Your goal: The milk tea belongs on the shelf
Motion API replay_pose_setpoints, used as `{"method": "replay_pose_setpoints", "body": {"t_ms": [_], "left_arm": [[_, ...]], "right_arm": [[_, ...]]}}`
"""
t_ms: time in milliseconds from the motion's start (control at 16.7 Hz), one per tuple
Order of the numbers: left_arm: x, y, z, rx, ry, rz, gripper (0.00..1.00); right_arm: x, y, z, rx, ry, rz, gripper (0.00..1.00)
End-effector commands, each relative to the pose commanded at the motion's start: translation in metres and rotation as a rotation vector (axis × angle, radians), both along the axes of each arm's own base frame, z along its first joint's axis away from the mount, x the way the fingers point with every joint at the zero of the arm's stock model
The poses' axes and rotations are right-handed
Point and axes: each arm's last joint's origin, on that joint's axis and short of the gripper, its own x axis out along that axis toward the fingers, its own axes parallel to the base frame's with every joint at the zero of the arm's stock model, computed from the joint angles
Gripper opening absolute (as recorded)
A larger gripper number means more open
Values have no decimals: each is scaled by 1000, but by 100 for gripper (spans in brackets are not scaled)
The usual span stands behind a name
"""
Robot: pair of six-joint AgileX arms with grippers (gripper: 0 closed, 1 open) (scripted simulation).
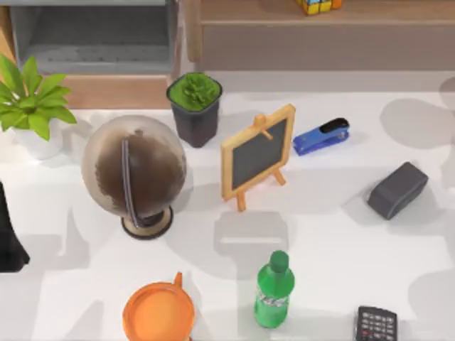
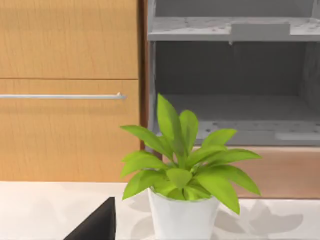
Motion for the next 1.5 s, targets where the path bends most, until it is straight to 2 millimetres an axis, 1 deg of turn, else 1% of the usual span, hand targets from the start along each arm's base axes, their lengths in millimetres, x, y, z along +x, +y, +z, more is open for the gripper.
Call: {"method": "replay_pose_setpoints", "body": {"t_ms": [180,300,480,720,840,1140,1500], "left_arm": [[0,0,0,0,0,0,100],[0,0,0,0,0,0,100],[0,0,0,0,0,0,100],[0,0,0,0,0,0,100],[0,0,0,0,0,0,100],[0,0,0,0,0,0,100],[0,0,0,0,0,0,100]], "right_arm": [[-1,2,0,1,4,4,100],[3,1,0,1,4,0,100],[26,-1,-1,0,0,0,100],[65,-2,-1,-1,-3,0,100],[77,-1,0,0,-1,0,100],[80,-1,0,0,0,0,100],[80,-1,0,0,0,0,55]]}}
